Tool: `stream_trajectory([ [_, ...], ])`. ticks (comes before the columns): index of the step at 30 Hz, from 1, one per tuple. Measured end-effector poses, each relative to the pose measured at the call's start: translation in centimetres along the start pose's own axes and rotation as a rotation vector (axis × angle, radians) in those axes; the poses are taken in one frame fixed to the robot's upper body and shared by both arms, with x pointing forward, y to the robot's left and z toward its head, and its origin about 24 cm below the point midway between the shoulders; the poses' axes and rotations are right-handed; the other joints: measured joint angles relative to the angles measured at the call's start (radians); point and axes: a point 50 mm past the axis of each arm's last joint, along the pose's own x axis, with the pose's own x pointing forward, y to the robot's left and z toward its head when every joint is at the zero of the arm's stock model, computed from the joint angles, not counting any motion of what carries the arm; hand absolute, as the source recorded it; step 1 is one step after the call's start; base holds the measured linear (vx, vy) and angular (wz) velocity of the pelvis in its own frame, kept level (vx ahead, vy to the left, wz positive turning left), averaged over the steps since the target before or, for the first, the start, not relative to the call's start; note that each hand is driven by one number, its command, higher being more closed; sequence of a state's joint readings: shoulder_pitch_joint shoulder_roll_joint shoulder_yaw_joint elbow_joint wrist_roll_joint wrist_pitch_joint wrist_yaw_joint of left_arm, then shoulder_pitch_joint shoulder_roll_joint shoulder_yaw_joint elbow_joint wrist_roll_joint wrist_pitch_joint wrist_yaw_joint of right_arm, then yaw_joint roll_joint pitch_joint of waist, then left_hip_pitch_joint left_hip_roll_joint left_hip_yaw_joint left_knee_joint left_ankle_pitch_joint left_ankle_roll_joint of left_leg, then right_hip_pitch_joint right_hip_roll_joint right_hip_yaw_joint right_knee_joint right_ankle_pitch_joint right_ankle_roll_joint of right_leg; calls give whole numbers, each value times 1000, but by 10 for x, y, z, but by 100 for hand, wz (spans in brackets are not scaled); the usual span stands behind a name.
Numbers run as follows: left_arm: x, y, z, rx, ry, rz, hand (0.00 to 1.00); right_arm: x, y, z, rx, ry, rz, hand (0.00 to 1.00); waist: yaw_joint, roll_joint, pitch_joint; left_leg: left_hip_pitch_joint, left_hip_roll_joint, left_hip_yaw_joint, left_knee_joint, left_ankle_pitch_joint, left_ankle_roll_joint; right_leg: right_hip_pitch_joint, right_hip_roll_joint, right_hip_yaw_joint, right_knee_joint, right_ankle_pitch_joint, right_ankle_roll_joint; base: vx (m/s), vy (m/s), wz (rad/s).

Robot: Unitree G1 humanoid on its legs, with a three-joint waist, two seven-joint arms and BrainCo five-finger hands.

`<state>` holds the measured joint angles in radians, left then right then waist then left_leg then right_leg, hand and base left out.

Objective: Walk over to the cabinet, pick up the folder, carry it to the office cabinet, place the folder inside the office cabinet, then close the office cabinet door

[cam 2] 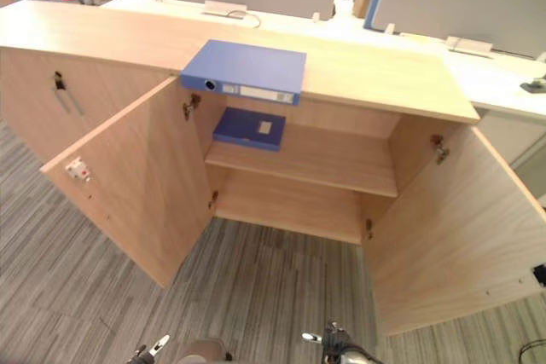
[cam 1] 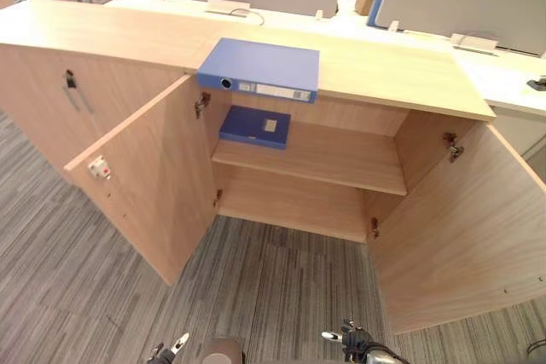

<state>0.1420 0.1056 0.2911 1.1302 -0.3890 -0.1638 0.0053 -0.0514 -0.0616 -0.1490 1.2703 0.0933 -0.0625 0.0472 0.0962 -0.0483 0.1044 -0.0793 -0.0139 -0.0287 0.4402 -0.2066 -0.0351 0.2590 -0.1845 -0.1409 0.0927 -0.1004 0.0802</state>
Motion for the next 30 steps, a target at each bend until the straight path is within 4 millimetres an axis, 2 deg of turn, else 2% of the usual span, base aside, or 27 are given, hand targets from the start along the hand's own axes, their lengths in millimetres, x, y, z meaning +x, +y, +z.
stream_trajectory([
  [2, -1, -3, -5, 3, 14, -9, 0, -2, -5, -8, 23, 20, -15, 0, -3, 5, -18, 38, -19, -5, -76, 14, 23, -18, -17, 7, 19, 4, 6, 103, 81, -34],
  [3, -2, -7, -8, 5, 24, -17, 0, -4, -11, -15, -4, 39, -28, 0, -4, 23, -21, 78, -26, -7, -140, 27, 43, -56, -29, 11, 93, 2, 10, 89, 111, -33],
  [4, -3, -10, -14, 3, 40, -23, 0, -6, -18, -21, 35, 50, -48, 0, -6, 44, -20, 119, -35, -12, -206, 45, 54, -123, -47, 15, 234, -1, 14, 74, 116, -37],
  [5, -4, -10, -16, 2, 46, -25, 0, -6, -23, -19, 43, 39, -62, 0, -10, 57, -18, 143, -43, -14, -236, 50, 60, -165, -60, 22, 326, -3, 16, 41, 131, -30],
  [6, -5, -7, -19, 13, 54, -21, 0, -7, -30, -14, 44, 16, -76, 0, -28, 51, -14, 176, -64, -13, -274, 61, 70, -250, -103, 28, 510, 0, 12, -18, 125, -13],
  [7, -6, -3, -21, 37, 63, -14, 0, -7, -30, -12, 51, 1, -75, 0, -45, 44, -9, 213, -94, -15, -294, 63, 77, -296, -157, 21, 646, 16, -13, -21, 110, -1],
  [8, -6, -1, -22, 41, 67, -11, 0, -7, -31, -12, 49, -3, -77, 0, -51, 42, -10, 232, -104, -14, -304, 64, 80, -309, -183, 3, 690, 29, -32, -11, 97, 7],
  [9, -7, 1, -24, 53, 73, -9, 0, -7, -34, -10, 43, -11, -83, 0, -55, 46, -12, 258, -106, -15, -324, 65, 107, -314, -213, -42, 733, 24, -45, 48, 76, -2],
  [10, -8, 2, -26, 53, 78, -5, 0, -7, -34, -10, 41, -13, -80, 0, -56, 47, -12, 264, -103, -18, -331, 65, 108, -317, -215, -63, 735, -6, -41, 94, 55, -5],
  [11, -8, 2, -27, 44, 83, -2, 0, -7, -33, -7, 40, -21, -75, 0, -56, 52, -12, 264, -88, -25, -341, 63, 114, -343, -197, -95, 730, -104, -30, 143, -32, -3],
  [12, -8, -1, -27, 36, 87, -7, 0, -5, -31, 0, 36, -43, -68, 0, -60, 67, -1, 265, -52, -37, -342, 60, 116, -378, -135, -119, 699, -182, -32, 145, -91, 2],
  [13, -8, -4, -28, 33, 92, -12, 0, -5, -30, 4, 34, -54, -65, 0, -66, 80, 6, 266, -23, -42, -342, 55, 109, -393, -91, -129, 667, -201, -37, 154, -169, 17],
  [14, -7, -9, -29, 30, 101, -23, 0, -3, -28, 12, 30, -74, -57, 0, -74, 106, 19, 276, 39, -55, -349, 44, 92, -429, -1, -136, 575, -200, -31, 128, -195, 44],
  [15, -7, -7, -27, 31, 96, -21, 0, -2, -22, 13, 31, -79, -45, 0, -81, 95, 20, 275, 58, -79, -356, 33, 72, -449, 40, -133, 440, -166, -11, 125, -204, 52],
  [16, -6, -4, -25, 31, 91, -18, 0, -2, -20, 11, 33, -72, -39, 0, -79, 75, 21, 286, 52, -85, -358, 26, 60, -448, 40, -130, 361, -126, -6, 150, -266, 58],
  [17, -6, 3, -22, 7, 77, 5, 0, -2, -15, 4, 43, -45, -28, 0, -78, 28, 15, 313, 36, -98, -363, 4, 37, -448, 20, -119, 284, 15, -45, 251, -351, 55],
  [18, -8, 0, -29, -13, 97, 4, 0, -3, -18, 4, 17, -44, -32, 0, -78, 43, -7, 324, 54, -129, -359, -20, 43, -447, 27, -137, 313, 21, -56, 289, -357, 50],
  [20, -11, -7, -39, -51, 118, -5, 0, -3, -20, 6, -15, -43, -30, 0, -68, 94, -32, 320, 110, -142, -347, -39, 32, -445, 78, -168, 314, -41, -80, 334, -295, 31],
  [21, -12, -7, -40, -64, 120, -5, 0, -2, -17, 7, -31, -39, -22, 0, -67, 101, -32, 299, 130, -152, -292, -41, 20, -423, 102, -186, 297, -59, -90, 428, -354, 25],
  [23, -11, -8, -39, -64, 117, -8, 0, -2, -17, 4, -31, -17, -22, 0, -68, 99, -30, 245, 146, -152, -138, -48, -18, -359, 133, -211, 234, -58, -88, 383, -305, 27],
  [25, -10, -8, -34, -61, 99, -18, 0, -2, -17, 0, -50, 3, -20, 0, -62, 100, -24, 90, 161, -143, 271, -29, -158, -241, 184, -223, 141, -51, -117, 371, -222, 14],
  [26, -9, -10, -32, -58, 94, -24, 0, -2, -17, -1, -62, 8, -19, 0, -58, 100, -20, 58, 164, -141, 373, -29, -172, -208, 194, -224, 121, -51, -123, 347, -128, -20],
  [27, -8, -13, -28, -40, 81, -39, 0, -2, -17, -4, -57, 23, -22, 0, -47, 97, -15, 6, 170, -104, 507, -32, -168, -153, 208, -216, 88, -51, -127, 317, -72, -32],
  [28, -7, -12, -25, -21, 73, -44, 0, -3, -17, -6, -42, 30, -26, 0, -39, 89, -10, -40, 177, -42, 558, -40, -154, -111, 210, -205, 57, -51, -128, 364, -46, -33],
  [30, -6, -14, -21, -18, 63, -54, 0, -2, -17, -4, -40, 24, -33, 0, -35, 85, -3, -104, 175, 31, 514, -69, -108, -78, 202, -178, 27, -50, -128, 314, 32, -40],
])
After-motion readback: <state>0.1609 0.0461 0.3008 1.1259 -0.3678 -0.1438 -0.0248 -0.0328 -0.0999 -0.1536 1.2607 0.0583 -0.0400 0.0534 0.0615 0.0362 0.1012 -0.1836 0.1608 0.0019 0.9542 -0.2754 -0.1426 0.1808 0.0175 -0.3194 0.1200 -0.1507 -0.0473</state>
